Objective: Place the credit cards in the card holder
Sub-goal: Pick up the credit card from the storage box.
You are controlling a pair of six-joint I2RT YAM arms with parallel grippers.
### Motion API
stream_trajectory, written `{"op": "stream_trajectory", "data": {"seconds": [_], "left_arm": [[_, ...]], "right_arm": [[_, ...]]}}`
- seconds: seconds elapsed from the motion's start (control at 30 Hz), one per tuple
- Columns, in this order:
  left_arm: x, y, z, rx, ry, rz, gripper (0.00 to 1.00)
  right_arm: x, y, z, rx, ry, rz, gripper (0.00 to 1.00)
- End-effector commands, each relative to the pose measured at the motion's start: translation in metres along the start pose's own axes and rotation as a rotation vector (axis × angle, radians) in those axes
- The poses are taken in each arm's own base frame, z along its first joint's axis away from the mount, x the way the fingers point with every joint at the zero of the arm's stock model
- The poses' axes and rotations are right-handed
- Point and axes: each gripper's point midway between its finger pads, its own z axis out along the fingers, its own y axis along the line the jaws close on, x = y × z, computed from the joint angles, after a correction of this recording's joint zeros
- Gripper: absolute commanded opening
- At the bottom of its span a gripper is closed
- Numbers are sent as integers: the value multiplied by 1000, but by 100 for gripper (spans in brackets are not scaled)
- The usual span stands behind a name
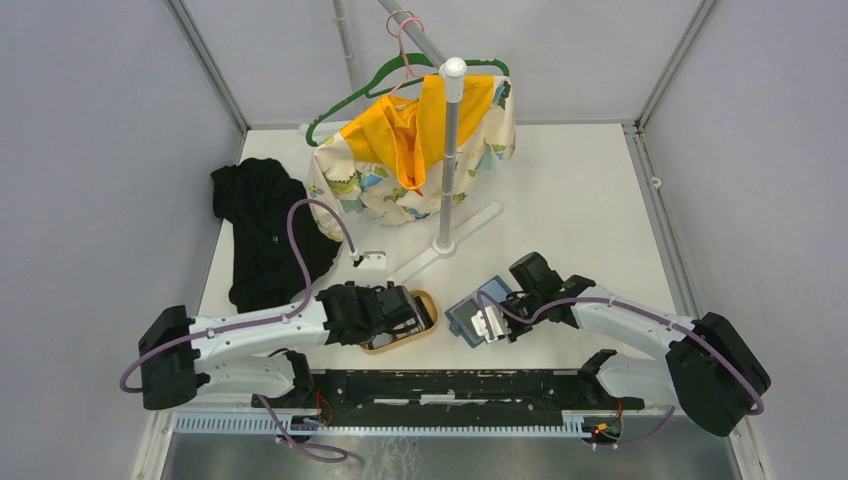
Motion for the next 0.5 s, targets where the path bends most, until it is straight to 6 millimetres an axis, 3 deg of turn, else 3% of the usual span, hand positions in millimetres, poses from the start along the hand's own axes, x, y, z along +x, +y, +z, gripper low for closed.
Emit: {"op": "stream_trajectory", "data": {"seconds": [0.0, 0.47], "left_arm": [[-6, -1, 2, -63, -30, -32, 57], [0, -10, 17, -149, -36, 18, 56]], "right_arm": [[-1, -5, -1, 24, 3, -3, 17], [-2, -2, 1, 11, -5, 3, 17]]}}
